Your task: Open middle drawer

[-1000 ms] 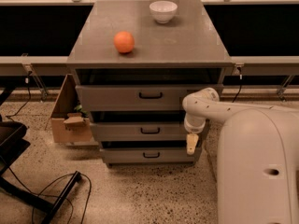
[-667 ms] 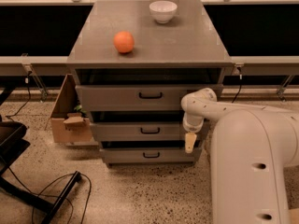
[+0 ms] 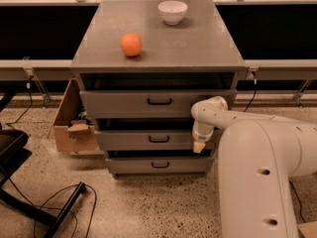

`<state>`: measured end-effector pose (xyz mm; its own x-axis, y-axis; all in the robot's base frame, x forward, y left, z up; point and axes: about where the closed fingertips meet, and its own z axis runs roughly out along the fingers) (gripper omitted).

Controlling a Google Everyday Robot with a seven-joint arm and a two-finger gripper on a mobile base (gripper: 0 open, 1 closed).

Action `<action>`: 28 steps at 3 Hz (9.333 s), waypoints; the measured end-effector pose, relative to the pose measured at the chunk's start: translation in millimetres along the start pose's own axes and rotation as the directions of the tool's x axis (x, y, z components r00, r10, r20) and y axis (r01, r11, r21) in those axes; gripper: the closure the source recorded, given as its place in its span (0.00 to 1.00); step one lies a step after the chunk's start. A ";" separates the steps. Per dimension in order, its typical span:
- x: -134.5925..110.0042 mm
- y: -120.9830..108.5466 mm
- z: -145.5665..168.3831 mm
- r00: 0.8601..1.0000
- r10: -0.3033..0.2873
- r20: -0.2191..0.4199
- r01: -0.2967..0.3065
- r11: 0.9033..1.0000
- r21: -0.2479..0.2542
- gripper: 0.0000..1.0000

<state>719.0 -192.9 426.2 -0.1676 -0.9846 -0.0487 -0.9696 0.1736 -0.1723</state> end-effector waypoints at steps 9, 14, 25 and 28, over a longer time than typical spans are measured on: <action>11.9 19.5 -10.3 0.999 0.024 -0.028 -0.024 1.000 -0.020 0.50; 34.5 56.5 -23.7 0.997 0.062 -0.052 -0.063 0.998 -0.029 1.00; 50.5 135.5 -3.8 0.993 0.102 -0.055 -0.109 0.985 -0.136 0.18; 50.1 161.0 -6.7 0.993 0.111 -0.045 -0.117 0.972 -0.203 0.88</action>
Offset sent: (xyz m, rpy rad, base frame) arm -0.1546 -0.0690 0.0368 -0.0809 0.0169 -0.2551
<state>553.3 -214.4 402.6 -0.2816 -0.9592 -0.0235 -0.9591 0.2806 0.0383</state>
